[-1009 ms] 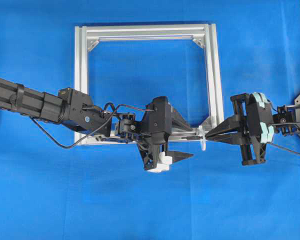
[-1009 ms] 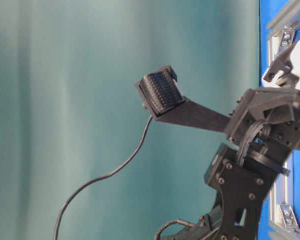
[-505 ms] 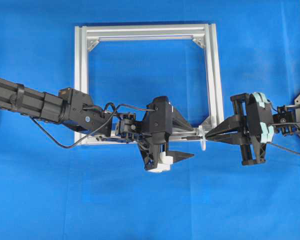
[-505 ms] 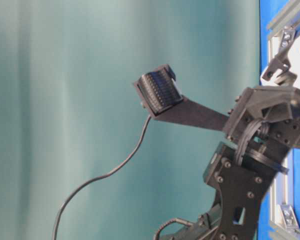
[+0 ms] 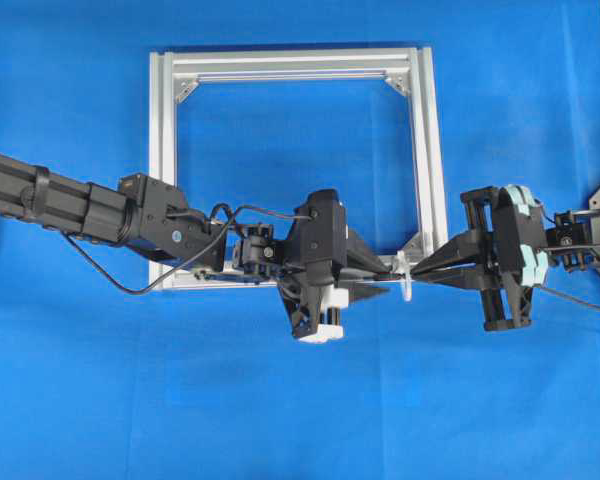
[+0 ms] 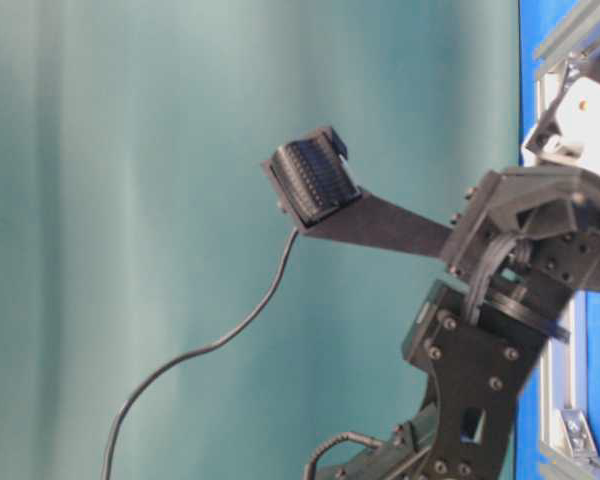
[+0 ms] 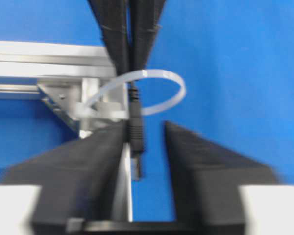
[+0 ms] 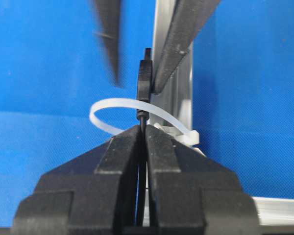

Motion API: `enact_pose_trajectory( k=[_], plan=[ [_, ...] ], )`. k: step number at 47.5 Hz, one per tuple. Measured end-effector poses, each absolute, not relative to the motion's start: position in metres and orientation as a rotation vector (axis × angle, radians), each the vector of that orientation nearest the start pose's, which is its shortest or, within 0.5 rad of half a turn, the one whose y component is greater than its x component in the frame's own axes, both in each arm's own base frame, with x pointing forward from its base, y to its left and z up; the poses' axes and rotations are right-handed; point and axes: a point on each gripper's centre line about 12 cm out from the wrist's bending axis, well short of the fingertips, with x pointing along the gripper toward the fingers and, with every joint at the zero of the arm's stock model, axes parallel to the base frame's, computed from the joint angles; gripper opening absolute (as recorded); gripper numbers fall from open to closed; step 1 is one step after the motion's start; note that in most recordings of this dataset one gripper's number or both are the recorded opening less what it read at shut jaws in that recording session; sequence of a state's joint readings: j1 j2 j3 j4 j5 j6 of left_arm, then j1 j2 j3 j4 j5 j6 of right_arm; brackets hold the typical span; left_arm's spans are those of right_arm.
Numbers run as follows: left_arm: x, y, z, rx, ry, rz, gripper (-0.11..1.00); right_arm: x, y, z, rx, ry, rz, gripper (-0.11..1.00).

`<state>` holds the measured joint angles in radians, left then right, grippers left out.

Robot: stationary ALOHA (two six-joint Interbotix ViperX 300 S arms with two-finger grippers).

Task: Insert the wire through the string loop located on the right side.
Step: 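Close the left gripper on the USB plug beyond the loop, then pull the cable leftward through the loop with the left gripper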

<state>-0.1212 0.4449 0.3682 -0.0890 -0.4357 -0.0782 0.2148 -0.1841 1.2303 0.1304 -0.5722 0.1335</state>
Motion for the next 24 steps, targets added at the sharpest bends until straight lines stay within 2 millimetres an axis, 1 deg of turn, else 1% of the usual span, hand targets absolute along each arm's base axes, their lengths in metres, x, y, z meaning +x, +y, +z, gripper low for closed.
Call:
enact_pose_trajectory(
  k=[2,20,24],
  plan=[
    [0.4960,-0.0536,0.1114,-0.125,0.381,-0.049,0.07,0.2545,0.0470,0.1186,0.170,0.489,0.083,-0.03],
    [0.4958,-0.0530,0.1096,-0.125,0.395,-0.047,0.08,0.2545,0.0472,0.1186,0.160,0.489,0.089,-0.03],
    [0.4958,-0.0537,0.1104,-0.125,0.394,-0.049,0.08,0.2544,0.0476,0.1186,0.159,0.489,0.091,0.02]
  ],
)
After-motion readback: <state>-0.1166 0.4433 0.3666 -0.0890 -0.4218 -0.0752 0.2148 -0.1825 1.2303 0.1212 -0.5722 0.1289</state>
